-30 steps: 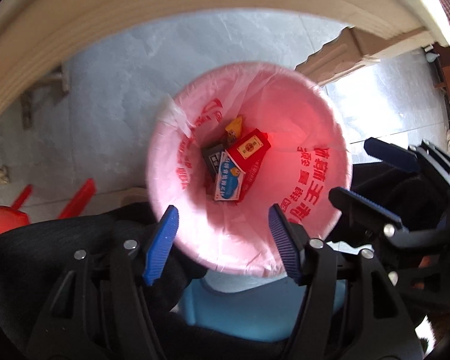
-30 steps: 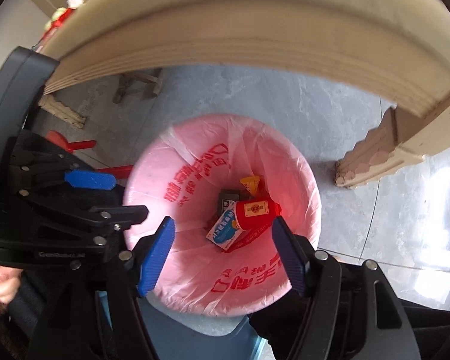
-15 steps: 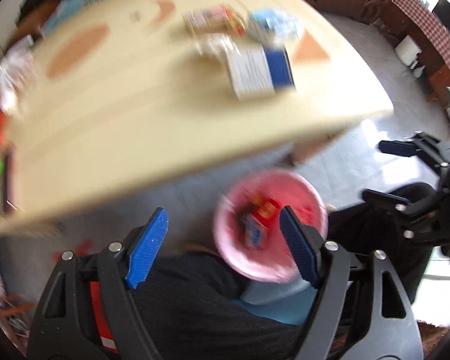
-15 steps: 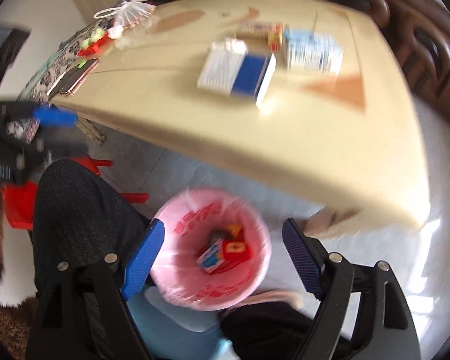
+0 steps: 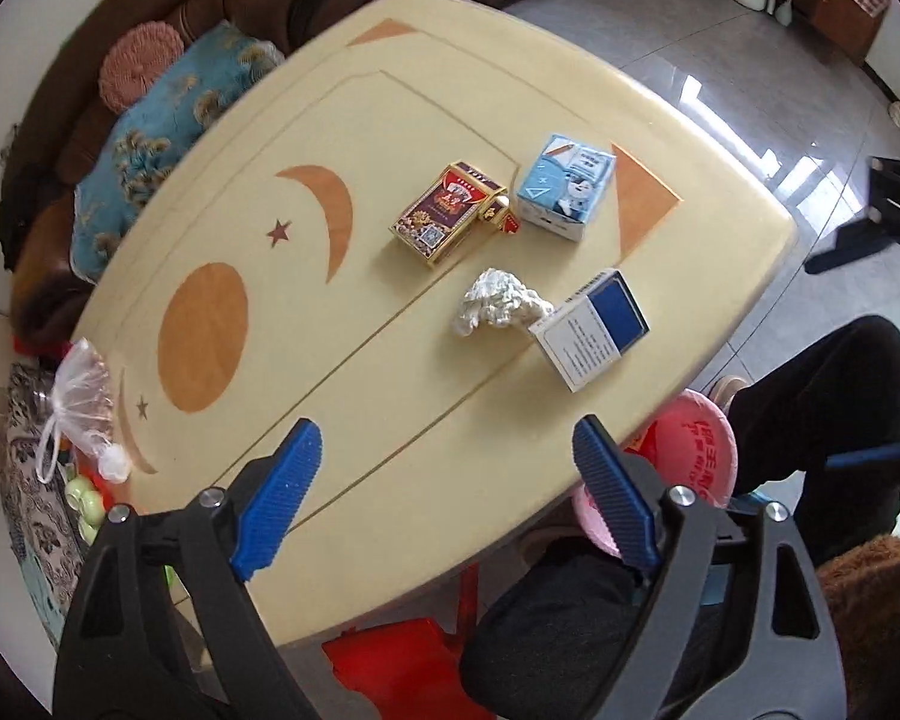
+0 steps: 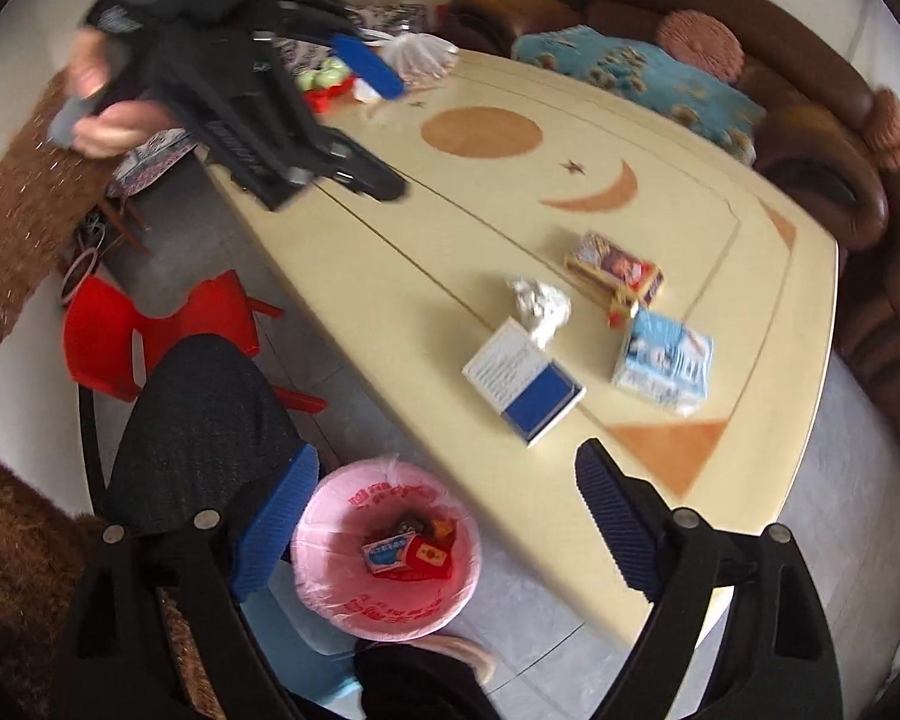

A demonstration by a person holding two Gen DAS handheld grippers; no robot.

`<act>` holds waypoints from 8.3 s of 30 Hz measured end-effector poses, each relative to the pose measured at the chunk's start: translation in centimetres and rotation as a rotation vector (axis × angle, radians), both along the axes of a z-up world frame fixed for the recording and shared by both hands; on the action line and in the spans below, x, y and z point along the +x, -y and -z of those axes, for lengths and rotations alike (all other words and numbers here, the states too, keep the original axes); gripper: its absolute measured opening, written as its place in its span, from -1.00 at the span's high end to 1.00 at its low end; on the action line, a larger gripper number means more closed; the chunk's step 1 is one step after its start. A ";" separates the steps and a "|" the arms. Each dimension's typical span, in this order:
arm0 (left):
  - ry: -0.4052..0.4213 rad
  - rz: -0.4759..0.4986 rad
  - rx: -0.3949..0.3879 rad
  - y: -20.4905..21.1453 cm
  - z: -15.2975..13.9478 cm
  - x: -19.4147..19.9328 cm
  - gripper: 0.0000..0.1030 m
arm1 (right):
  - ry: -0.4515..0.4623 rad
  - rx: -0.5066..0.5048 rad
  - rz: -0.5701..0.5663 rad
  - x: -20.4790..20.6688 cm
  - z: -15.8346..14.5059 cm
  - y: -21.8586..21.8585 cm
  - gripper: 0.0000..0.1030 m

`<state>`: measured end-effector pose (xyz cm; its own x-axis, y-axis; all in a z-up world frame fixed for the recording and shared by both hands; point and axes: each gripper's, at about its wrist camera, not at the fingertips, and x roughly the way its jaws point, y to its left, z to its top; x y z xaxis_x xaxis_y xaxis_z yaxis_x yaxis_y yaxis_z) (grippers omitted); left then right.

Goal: Collect trash
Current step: 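Move both open tools back over the table toward the remaining items, then grasp the crumpled tissue with the left tool while the right tool grasps the white-blue medicine box, then carry the tissue and white-blue box with both tools over the pink bin, then open the left tool dropping the tissue while the right tool drops the white-blue box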

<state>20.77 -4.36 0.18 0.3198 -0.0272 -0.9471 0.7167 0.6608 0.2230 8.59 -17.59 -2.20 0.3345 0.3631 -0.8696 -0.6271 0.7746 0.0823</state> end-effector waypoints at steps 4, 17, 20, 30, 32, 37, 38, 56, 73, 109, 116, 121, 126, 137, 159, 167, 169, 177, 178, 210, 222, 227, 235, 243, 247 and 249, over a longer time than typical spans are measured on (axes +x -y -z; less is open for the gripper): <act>-0.101 -0.062 0.002 1.0 1.6 3.5 -0.63 | 0.006 -0.044 -0.103 1.9 -0.1 -1.2 -0.68; -0.290 -0.169 0.007 4.3 8.9 9.3 -0.63 | -0.033 -0.087 -0.306 6.4 4.5 -2.6 -0.68; -0.335 -0.193 0.009 5.0 11.1 10.1 -0.63 | -0.026 -0.087 -0.317 7.0 6.0 -2.3 -0.68; -0.425 -0.242 -0.009 6.0 14.9 12.0 -0.63 | 0.039 -0.154 -0.369 7.3 10.0 -3.0 -0.68; -0.439 -0.245 -0.006 6.1 15.6 12.1 -0.63 | 0.060 -0.173 -0.379 7.3 10.7 -3.4 -0.68; -0.472 -0.254 -0.005 6.0 17.0 12.5 -0.63 | 0.096 -0.220 -0.407 7.1 12.5 -4.2 -0.68; -0.476 -0.258 -0.006 5.6 17.5 12.2 -0.63 | 0.104 -0.230 -0.412 7.1 12.9 -4.3 -0.68; -0.490 -0.289 0.001 3.7 19.4 13.1 -0.47 | 0.089 -0.267 -0.428 8.3 16.5 -4.6 -0.47; -0.476 -0.304 0.002 4.8 18.8 12.2 0.00 | 0.048 -0.215 -0.277 9.2 16.0 -2.9 -0.32; -0.238 -0.255 -0.067 1.7 8.9 -0.3 0.46 | 0.039 -0.156 0.146 4.2 8.9 1.8 -0.31; -0.207 -0.238 -0.064 0.3 7.8 -4.9 0.46 | 0.049 -0.163 0.146 2.0 6.9 0.2 -0.31; -0.191 -0.229 -0.075 -1.7 6.7 -6.9 0.46 | 0.040 -0.152 0.153 0.4 6.2 -0.5 -0.31; -0.185 -0.213 -0.084 -2.4 7.6 -9.4 0.46 | 0.029 -0.147 0.152 -1.4 5.7 -1.7 -0.32; -0.196 -0.192 -0.108 -4.1 10.5 -14.1 0.46 | 0.002 -0.127 0.149 -5.7 6.6 -4.0 -0.32; -0.301 -0.090 -0.132 -1.4 20.9 -18.7 0.46 | -0.119 -0.117 0.203 -10.4 14.5 -3.7 -0.32; -0.351 -0.081 -0.093 -0.7 25.5 -19.0 0.46 | -0.173 -0.116 0.233 -10.8 18.3 -3.0 -0.32; -0.365 -0.077 -0.086 -0.5 26.5 -19.0 0.46 | -0.179 -0.115 0.239 -10.7 19.3 -2.9 -0.32; -0.389 -0.054 -0.025 0.9 30.3 -18.9 0.46 | -0.221 -0.104 0.263 -9.8 23.3 -2.5 -0.32; -0.394 -0.052 -0.023 1.1 30.6 -18.8 0.46 | -0.227 -0.103 0.264 -9.6 23.8 -2.4 -0.32; -0.587 -0.025 0.032 2.6 39.3 -16.0 -0.08 | -0.363 -0.141 0.283 -8.1 34.6 -2.2 -0.32; -0.567 -0.040 0.095 2.1 39.8 -15.4 -0.21 | -0.395 -0.151 0.266 -8.1 35.7 -2.7 -0.44; -0.566 -0.053 0.103 2.1 40.1 -15.2 -0.21 | -0.402 -0.154 0.275 -8.0 35.9 -2.7 -0.51; -0.556 -0.034 0.105 2.3 39.2 -15.5 -0.22 | -0.407 -0.138 0.274 -8.0 35.6 -2.7 -0.51; -0.524 -0.021 0.100 2.5 37.8 -16.0 -0.24 | -0.412 -0.119 0.261 -8.8 34.6 -3.1 -0.52; -0.513 -0.016 0.097 2.3 37.1 -16.3 -0.26 | -0.422 -0.119 0.254 -9.3 34.0 -3.4 -0.52; -0.522 -0.018 0.088 1.9 36.5 -16.5 -0.31 | -0.432 -0.100 0.251 -9.6 33.2 -3.4 -0.52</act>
